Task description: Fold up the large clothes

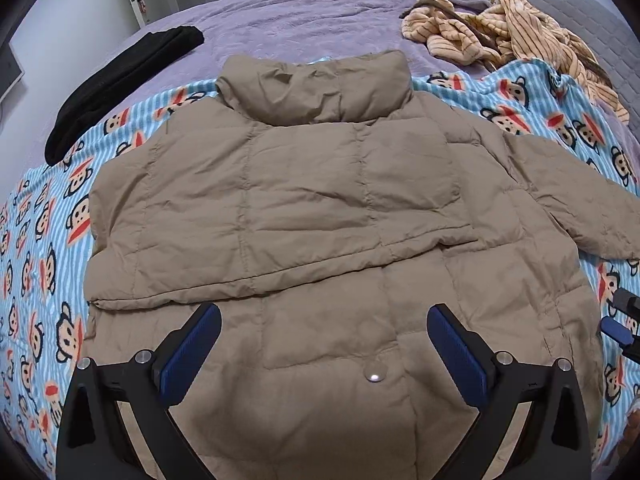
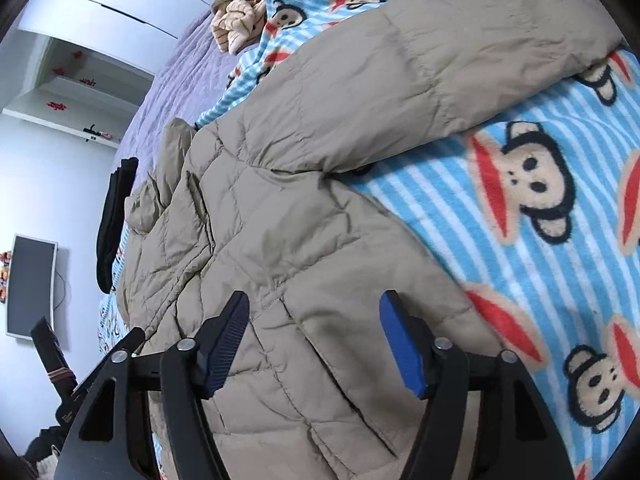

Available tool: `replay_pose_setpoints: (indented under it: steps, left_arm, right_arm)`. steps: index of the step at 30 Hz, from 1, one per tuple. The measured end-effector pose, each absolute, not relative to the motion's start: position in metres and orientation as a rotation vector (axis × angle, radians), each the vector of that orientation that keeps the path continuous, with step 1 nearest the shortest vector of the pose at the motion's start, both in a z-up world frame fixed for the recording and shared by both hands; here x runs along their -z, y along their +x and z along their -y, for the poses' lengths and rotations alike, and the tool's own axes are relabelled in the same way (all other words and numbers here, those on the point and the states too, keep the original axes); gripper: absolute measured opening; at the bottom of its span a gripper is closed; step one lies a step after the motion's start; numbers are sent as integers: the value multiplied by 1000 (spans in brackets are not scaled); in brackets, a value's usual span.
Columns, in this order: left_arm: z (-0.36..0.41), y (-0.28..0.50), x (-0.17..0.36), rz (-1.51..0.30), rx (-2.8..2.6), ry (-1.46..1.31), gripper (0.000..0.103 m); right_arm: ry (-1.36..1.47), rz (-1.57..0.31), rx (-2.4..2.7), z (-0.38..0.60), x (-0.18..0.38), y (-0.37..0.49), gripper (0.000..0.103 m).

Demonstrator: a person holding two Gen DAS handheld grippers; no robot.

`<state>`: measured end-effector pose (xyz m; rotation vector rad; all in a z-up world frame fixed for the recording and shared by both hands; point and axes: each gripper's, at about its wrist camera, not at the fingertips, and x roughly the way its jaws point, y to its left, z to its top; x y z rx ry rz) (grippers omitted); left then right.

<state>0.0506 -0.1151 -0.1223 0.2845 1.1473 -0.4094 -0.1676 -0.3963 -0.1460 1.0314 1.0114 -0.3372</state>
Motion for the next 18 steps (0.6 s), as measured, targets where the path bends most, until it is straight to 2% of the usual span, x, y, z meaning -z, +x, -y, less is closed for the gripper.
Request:
replay_pose_setpoints:
  steps: [1, 2, 7, 18]
  left_arm:
    - [121, 48, 125, -1164, 431, 283, 103]
    - [126, 45, 127, -1176, 445, 281, 103]
    - [154, 29, 125, -1184, 485, 277, 103]
    - [198, 18, 121, -1185, 543, 291, 103]
  right_arm:
    - [1048, -1003, 333, 401, 146, -172, 83]
    - [1068, -991, 331, 407, 147, -177, 85]
    - [1125, -925, 363, 439, 148, -201, 88]
    - [1321, -756, 501, 543, 163, -230, 88]
